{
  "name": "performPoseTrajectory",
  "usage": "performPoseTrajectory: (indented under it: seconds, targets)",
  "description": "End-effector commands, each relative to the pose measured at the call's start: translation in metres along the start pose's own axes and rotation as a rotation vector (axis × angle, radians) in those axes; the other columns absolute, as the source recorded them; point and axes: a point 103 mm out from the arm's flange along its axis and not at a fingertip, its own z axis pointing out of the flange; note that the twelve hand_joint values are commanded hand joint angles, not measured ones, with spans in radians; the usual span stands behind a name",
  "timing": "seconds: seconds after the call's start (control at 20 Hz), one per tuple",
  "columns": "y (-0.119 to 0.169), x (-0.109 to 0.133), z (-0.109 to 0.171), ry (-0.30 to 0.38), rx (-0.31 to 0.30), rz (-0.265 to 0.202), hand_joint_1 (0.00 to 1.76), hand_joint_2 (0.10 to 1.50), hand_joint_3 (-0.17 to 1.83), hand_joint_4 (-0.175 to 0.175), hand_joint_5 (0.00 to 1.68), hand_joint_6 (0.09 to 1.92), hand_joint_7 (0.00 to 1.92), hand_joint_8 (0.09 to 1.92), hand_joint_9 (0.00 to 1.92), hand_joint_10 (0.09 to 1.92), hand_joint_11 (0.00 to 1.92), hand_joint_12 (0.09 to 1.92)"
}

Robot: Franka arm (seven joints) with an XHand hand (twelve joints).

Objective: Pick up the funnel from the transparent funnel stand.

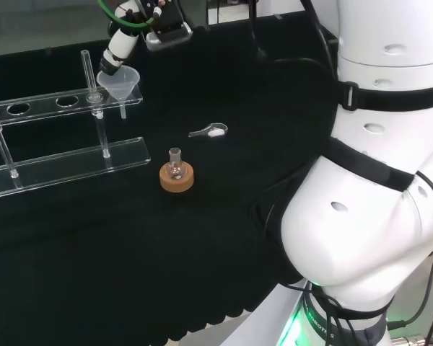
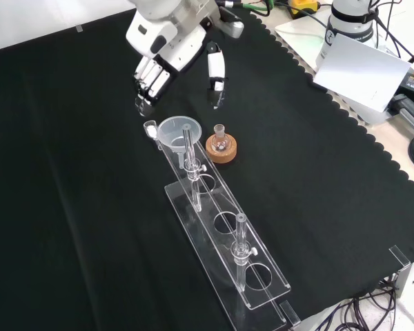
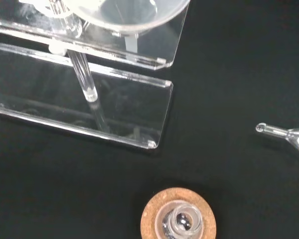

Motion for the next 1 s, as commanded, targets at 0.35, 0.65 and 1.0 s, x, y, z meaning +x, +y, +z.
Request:
performPoseTrajectory:
  seconds: [0.35, 0.65, 1.0]
  targets:
    - [0.011, 0.012, 0.01, -0.034, 0.051, 0.024, 0.6, 0.72, 0.17, -0.053, 0.02, 0.09, 0.0, 0.25, 0.05, 0.83, 0.23, 1.46]
    - [0.016, 0.016, 0.014, -0.033, 0.068, 0.011, 0.63, 0.69, 0.16, -0.063, 0.0, 0.09, 0.0, 0.17, 0.0, 0.85, 0.25, 1.49]
    - [0.023, 0.016, 0.019, -0.035, 0.069, 0.01, 0.63, 0.69, 0.16, -0.063, 0.0, 0.09, 0.0, 0.18, 0.0, 0.89, 0.26, 1.5]
